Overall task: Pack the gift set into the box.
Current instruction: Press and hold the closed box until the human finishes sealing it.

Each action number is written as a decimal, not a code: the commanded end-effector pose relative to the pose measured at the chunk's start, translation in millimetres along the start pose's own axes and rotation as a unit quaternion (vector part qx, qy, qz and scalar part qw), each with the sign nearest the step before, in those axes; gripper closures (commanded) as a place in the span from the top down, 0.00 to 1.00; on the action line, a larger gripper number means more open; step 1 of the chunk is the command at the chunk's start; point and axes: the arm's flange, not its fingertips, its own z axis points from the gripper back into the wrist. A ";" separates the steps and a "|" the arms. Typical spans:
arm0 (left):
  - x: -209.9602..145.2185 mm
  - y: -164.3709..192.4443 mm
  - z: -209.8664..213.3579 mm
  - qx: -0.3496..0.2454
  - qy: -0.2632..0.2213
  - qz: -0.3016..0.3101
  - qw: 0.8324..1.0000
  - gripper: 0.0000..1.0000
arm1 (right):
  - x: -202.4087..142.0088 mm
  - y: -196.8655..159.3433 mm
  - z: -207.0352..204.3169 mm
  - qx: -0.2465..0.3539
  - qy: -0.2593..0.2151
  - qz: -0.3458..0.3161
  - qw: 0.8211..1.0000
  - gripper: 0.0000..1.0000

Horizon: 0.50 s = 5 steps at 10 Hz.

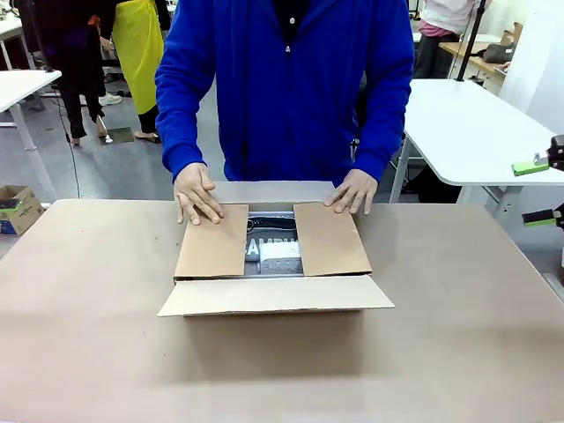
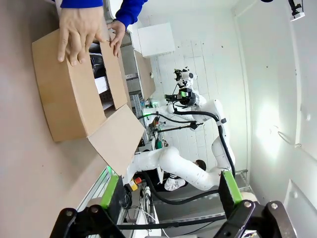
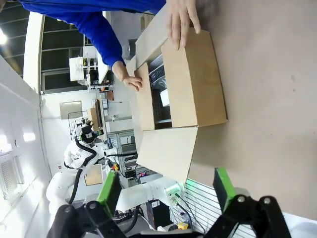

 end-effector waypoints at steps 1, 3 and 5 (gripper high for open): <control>-3.1 -0.4 -1.4 0.004 0.000 -0.006 1.000 1.00 | 0.8 1.0 -1.0 0.011 -0.004 0.005 1.000 1.00; -3.1 -0.4 -1.4 0.004 0.000 -0.006 1.000 1.00 | 0.8 1.0 -1.0 0.011 -0.004 0.005 1.000 1.00; -3.1 -0.4 -1.4 0.004 0.000 -0.006 1.000 1.00 | 0.8 1.0 -1.0 0.011 -0.004 0.005 1.000 1.00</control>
